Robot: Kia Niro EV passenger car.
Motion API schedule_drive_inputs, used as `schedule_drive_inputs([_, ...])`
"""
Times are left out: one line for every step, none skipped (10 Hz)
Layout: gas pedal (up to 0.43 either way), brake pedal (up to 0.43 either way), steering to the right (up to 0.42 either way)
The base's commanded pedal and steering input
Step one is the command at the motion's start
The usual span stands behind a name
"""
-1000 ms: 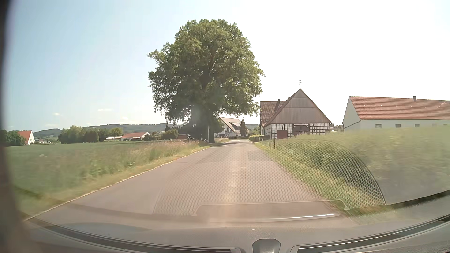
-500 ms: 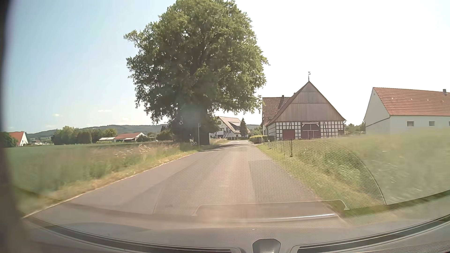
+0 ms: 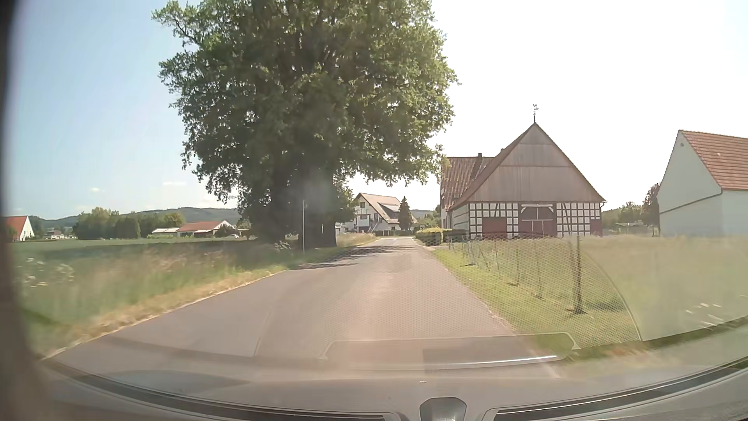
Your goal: Follow the waypoints while adhering to traffic rules and regulations
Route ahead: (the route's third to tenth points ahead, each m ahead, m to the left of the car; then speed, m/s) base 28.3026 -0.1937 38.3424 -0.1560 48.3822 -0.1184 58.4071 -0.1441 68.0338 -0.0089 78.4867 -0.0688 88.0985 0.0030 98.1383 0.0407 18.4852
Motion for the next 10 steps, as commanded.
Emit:
schedule_drive_inputs([0.000, 0.006, 0.000])
schedule_drive_inputs([0.000, 0.006, 0.000])
schedule_drive_inputs([0.000, 0.024, 0.000])
schedule_drive_inputs([0.000, 0.061, 0.000])
schedule_drive_inputs([0.000, 0.073, 0.000])
schedule_drive_inputs([0.000, 0.085, 0.000])
schedule_drive_inputs([0.000, 0.091, 0.001])
schedule_drive_inputs([0.000, 0.091, 0.001])
schedule_drive_inputs([0.000, 0.091, 0.004])
schedule_drive_inputs([0.000, 0.073, 0.004])
